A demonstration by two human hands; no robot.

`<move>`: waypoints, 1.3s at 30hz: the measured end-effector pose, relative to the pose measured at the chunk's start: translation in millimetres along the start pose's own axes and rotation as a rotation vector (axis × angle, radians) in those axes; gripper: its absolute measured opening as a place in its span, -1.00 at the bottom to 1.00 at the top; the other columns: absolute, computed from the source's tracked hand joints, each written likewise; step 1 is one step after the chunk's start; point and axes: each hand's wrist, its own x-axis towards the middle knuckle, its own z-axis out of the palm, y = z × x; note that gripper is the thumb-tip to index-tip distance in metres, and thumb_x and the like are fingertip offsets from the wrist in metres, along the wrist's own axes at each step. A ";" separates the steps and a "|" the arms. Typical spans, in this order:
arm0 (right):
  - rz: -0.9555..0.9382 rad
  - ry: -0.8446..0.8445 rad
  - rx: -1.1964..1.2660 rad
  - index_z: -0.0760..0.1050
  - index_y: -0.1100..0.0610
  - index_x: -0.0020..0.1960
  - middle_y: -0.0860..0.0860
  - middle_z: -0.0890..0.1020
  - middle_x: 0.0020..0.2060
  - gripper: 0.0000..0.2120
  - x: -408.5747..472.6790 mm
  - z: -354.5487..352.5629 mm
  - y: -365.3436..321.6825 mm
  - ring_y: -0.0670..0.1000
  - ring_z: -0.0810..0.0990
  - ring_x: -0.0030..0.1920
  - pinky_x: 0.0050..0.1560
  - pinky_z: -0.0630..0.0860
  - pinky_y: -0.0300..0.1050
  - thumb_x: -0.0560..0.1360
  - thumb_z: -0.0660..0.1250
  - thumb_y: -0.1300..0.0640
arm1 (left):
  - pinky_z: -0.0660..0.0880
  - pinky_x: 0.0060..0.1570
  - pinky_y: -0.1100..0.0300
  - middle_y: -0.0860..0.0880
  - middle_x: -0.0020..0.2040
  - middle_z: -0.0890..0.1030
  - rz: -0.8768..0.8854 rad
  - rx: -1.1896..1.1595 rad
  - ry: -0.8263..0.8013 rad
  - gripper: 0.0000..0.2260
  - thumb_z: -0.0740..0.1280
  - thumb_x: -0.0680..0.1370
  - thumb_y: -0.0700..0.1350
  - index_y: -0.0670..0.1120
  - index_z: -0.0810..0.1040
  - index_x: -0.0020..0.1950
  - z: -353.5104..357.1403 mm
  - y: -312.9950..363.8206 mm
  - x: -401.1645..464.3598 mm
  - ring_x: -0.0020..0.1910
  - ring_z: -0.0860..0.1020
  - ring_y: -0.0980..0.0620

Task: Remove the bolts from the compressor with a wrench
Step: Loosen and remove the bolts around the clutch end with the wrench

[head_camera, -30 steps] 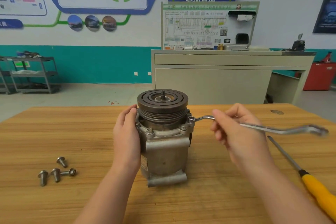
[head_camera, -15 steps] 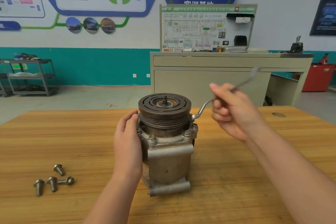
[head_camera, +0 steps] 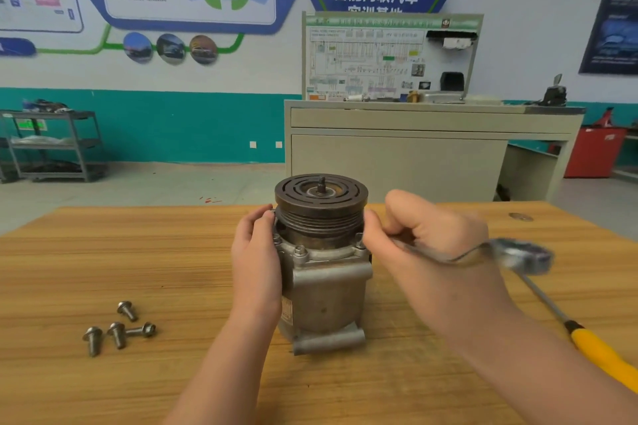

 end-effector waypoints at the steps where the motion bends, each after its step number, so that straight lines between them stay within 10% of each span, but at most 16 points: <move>1: -0.035 -0.064 -0.030 0.08 -0.12 -0.37 -0.09 0.17 -0.53 -0.43 0.5 0.5 -5.1 -0.07 0.21 -0.51 -0.48 0.10 -0.35 0.46 0.38 0.34 | 0.46 -0.19 0.45 0.05 0.02 0.62 -0.018 -0.011 -0.005 -0.80 0.18 0.64 -0.15 -0.08 0.56 0.18 -0.4 0.9 -0.4 -0.09 0.58 0.33; 8: -0.061 -0.110 -0.293 0.10 -0.05 -0.30 -0.13 0.20 -0.54 -0.53 -14.8 17.2 -24.0 -0.05 0.23 -0.57 -0.57 0.16 -0.27 0.47 0.39 0.25 | 0.39 -0.32 0.55 0.08 0.00 0.60 0.023 0.006 0.018 -0.79 0.16 0.65 -0.15 -0.09 0.53 0.21 1.9 1.6 -5.4 -0.21 0.54 0.43; 16: 1.052 0.029 1.083 0.39 0.18 -0.26 0.10 0.54 -0.50 -0.81 -8.3 -9.2 29.6 -0.06 0.44 -0.57 -0.61 0.30 -0.30 0.37 0.41 0.30 | 0.37 -0.28 0.57 0.10 0.00 0.59 0.067 0.019 0.037 -0.83 0.15 0.66 -0.13 0.02 0.52 0.11 5.6 0.7 -9.9 -0.19 0.52 0.45; 20: 1.289 -0.139 1.244 0.53 0.25 -0.31 0.05 0.50 -0.47 -0.91 16.9 -6.1 60.8 -0.14 0.40 -0.57 -0.63 0.27 -0.37 0.28 0.44 0.27 | 0.36 -0.31 0.58 0.13 -0.03 0.58 0.084 0.039 0.035 -0.81 0.13 0.67 -0.13 0.09 0.51 0.03 5.7 2.0 -11.9 -0.21 0.51 0.48; 24: 1.167 -0.139 1.102 0.44 0.21 -0.20 0.01 0.47 -0.49 -0.84 36.7 9.2 64.5 -0.14 0.36 -0.57 -0.61 0.25 -0.36 0.52 0.36 0.20 | 0.35 -0.33 0.59 0.15 -0.06 0.58 0.093 0.052 0.037 -0.81 0.13 0.66 -0.12 0.09 0.51 0.02 5.6 3.0 -11.9 -0.22 0.51 0.48; 30: 0.436 0.183 0.685 0.32 0.01 -0.40 0.05 0.49 -0.60 -0.62 23.4 -10.0 24.4 -0.11 0.37 -0.65 -0.60 0.27 -0.34 0.48 0.43 0.18 | 0.37 -0.30 0.57 0.18 -0.08 0.60 0.080 0.048 0.023 -0.83 0.15 0.66 -0.11 0.07 0.52 0.05 5.1 1.2 -8.6 -0.19 0.53 0.44; 39: 0.151 0.020 0.044 0.15 0.07 -0.40 0.00 0.35 -0.47 -0.55 4.7 1.3 5.7 -0.12 0.27 -0.50 -0.48 0.18 -0.34 0.46 0.37 0.30 | 0.45 0.02 0.22 0.09 0.05 0.61 0.035 0.068 0.005 -0.85 0.16 0.65 -0.06 0.11 0.51 0.09 3.9 1.1 -8.5 0.04 0.55 0.24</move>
